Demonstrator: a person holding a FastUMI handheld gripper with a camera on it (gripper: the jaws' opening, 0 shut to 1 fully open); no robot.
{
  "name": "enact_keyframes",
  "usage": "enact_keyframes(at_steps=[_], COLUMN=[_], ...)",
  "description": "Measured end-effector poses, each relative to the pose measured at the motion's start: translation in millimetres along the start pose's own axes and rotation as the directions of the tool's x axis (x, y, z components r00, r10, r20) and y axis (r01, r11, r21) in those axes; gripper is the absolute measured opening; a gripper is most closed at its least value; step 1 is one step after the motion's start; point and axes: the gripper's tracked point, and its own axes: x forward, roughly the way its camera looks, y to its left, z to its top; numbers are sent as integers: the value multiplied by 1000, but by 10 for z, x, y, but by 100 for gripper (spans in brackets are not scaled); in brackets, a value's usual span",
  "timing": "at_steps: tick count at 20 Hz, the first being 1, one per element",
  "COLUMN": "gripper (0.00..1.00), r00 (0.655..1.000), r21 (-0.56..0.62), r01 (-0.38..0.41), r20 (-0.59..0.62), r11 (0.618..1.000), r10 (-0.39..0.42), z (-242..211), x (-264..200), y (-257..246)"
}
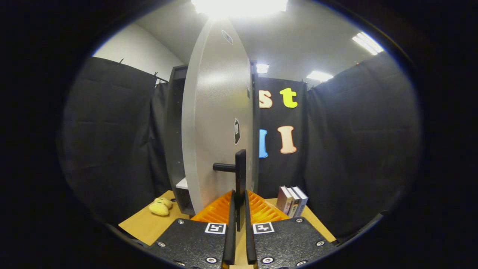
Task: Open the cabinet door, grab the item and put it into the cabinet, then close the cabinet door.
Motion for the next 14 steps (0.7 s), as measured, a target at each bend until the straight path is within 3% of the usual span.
enact_keyframes(at_steps=[5, 8, 10, 13, 14], gripper=[5, 4, 5, 24, 39], r00=[986, 952, 933, 926, 932], r21=[56, 87, 116, 166, 176], r01=[165, 271, 280, 226, 203], r20=[26, 122, 202, 270, 268], r11=[985, 959, 953, 960, 963], r10=[-167, -281, -298, -265, -246], z=[-68, 70, 157, 94, 13], x=[49, -112, -198, -258, -222], y=[-504, -688, -629, -379, -246])
